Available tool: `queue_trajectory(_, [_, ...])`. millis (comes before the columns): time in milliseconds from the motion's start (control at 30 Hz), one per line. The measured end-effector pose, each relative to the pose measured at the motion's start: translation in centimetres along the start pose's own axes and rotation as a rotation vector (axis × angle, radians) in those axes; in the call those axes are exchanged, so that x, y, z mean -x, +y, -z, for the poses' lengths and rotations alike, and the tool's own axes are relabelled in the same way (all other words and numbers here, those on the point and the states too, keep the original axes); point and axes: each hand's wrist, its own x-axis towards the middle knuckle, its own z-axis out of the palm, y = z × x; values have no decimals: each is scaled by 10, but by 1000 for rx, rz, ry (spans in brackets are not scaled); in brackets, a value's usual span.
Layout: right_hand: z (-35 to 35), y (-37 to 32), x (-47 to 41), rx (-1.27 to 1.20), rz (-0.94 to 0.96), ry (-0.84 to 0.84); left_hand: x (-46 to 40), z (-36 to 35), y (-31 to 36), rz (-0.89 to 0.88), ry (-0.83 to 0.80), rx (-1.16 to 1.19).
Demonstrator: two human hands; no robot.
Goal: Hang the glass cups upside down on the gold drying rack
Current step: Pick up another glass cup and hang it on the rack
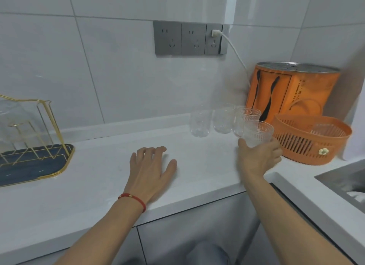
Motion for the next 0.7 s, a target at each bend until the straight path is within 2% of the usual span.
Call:
queue_trajectory(100, [7,-1,15,-46,123,-69,1,2,0,-11,-6,59])
queue_trajectory(200, [15,-6,41,-182,271,-301,4,6,0,-13,-19,195])
queue_trajectory(333, [13,-26,93,-225,574,-591,10,19,4,83,54,486])
queue_trajectory(467, [1,-51,133,-268,760,-814,26,40,0,234,135,945])
queue_trajectory(567, [-9,-65,152,-247,907,-1011,37,58,-17,300,206,903])
queue_trajectory(633, [-16,-71,162,-250,852,-1146,42,71,-31,390,260,948])
queue_trajectory(700, [-22,-78,174,-293,598,-1323,44,85,-45,483,274,1118])
